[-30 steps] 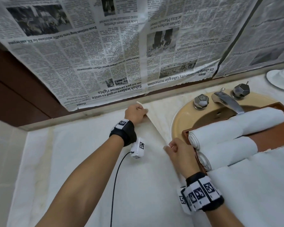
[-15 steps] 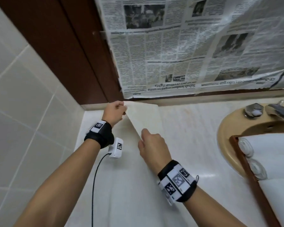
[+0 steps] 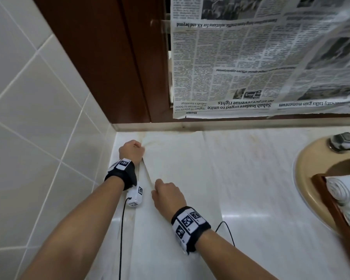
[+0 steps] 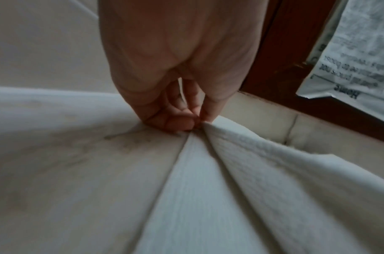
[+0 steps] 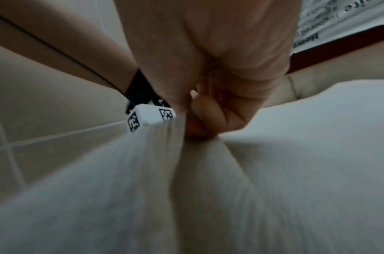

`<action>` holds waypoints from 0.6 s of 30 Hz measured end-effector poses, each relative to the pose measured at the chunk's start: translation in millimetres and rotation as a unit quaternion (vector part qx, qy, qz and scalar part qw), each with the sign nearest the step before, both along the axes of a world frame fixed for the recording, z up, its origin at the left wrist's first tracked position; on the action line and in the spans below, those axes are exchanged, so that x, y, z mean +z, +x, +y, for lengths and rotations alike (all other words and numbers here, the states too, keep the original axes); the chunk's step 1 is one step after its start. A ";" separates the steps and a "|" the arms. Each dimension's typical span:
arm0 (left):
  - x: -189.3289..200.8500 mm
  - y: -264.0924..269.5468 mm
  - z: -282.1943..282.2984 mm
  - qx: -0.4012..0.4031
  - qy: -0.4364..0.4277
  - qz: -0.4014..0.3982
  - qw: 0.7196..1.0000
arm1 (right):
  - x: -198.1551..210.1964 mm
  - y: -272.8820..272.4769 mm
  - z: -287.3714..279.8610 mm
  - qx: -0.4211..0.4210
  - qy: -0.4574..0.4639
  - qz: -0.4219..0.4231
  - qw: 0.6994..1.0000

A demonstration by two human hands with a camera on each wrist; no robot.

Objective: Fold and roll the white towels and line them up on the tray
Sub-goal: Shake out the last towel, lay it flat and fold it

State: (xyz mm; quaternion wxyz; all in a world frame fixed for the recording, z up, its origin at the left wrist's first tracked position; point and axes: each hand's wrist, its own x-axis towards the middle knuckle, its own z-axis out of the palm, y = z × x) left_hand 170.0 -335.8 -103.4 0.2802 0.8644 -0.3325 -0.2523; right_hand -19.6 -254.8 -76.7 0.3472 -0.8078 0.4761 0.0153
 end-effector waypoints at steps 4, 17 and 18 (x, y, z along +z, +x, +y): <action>-0.3 -3.4 -3.6 0.015 0.014 -0.006 1.000 | -3.3 -30.2 2.3 -0.033 -0.009 -0.069 0.997; -6.7 -63.8 22.4 -0.225 0.010 -0.075 0.971 | -27.5 -173.4 -31.3 -0.102 -0.033 0.036 0.994; -7.2 -71.7 17.8 -0.233 0.012 -0.078 0.969 | -26.9 -182.6 -36.7 -0.107 -0.028 0.036 0.993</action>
